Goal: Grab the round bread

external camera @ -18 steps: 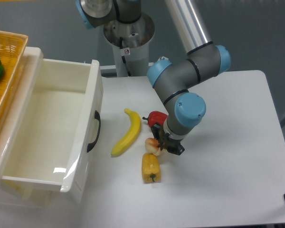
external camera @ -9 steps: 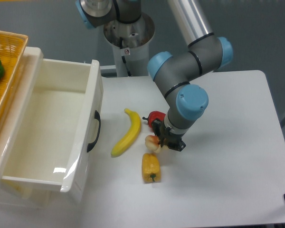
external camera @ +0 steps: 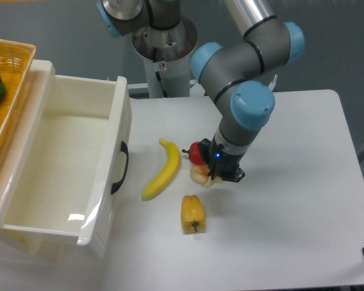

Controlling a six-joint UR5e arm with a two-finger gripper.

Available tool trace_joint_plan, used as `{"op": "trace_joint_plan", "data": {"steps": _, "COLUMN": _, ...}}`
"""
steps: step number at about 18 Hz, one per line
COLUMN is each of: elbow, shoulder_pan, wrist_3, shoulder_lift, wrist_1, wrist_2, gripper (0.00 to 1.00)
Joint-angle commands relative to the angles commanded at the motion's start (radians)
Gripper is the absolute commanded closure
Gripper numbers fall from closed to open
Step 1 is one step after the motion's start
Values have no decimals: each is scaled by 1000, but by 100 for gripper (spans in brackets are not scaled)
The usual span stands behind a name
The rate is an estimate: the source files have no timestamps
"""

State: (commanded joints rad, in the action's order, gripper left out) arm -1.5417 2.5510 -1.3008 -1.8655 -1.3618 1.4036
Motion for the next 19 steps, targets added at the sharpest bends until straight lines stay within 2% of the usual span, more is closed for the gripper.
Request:
{"op": "trace_joint_plan", "data": {"steps": 3, "elbow": 2, "shoulder_pan": 5, "wrist_3": -3, "shoulder_lift": 40, "wrist_1": -81, "wrist_2": 2, "gripper": 100}}
{"op": "trace_joint_plan", "data": {"steps": 6, "elbow": -2, "shoulder_pan": -2, "wrist_3": -3, "shoulder_lift": 78, "wrist_1": -120, "wrist_2": 3, "gripper": 100}}
{"op": "trace_joint_plan", "data": {"steps": 12, "elbow": -9, "shoulder_pan": -12, "wrist_3": -50, "shoulder_lift": 94, "wrist_1": -135, "wrist_2": 107, "gripper": 100}}
{"op": "trace_joint_plan", "data": {"steps": 19, "elbow": -6, "shoulder_pan": -6, "wrist_3": -72, "shoulder_lift": 97, "wrist_1": -132, "wrist_2": 115, "gripper": 100}}
